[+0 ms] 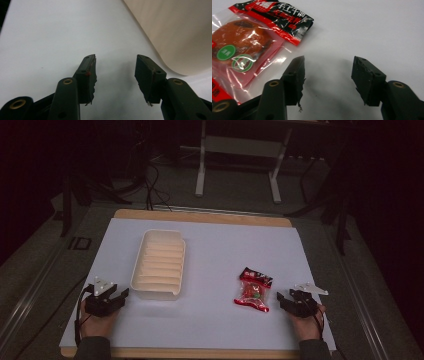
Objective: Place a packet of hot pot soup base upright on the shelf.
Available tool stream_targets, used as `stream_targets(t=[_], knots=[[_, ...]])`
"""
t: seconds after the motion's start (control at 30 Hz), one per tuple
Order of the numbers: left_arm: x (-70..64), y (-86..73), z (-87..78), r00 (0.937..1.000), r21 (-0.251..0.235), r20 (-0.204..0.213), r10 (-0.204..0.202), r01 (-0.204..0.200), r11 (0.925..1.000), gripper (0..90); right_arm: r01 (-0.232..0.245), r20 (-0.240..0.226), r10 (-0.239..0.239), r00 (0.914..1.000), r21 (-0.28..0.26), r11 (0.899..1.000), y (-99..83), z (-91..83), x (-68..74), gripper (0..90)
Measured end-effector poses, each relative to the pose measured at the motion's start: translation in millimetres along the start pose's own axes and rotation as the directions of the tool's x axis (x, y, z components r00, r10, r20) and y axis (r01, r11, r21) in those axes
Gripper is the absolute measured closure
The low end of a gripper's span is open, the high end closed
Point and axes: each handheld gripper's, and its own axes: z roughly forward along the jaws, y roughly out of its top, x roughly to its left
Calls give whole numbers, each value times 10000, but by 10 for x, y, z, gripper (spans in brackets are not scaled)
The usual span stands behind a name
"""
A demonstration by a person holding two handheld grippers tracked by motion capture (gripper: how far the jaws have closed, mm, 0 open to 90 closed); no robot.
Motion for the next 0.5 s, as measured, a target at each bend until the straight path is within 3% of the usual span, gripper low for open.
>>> stream_targets(t=[0.23,0.5], knots=[[45,0,-14,9990,-186,428,-83,91,9998,519,140,-303,-136,9994,104,9998,7,-16,26,473],[64,-1,-9,9989,-68,420,-183,186,9998,525,10,-685,-3,9977,103,9999,42,-56,18,488]])
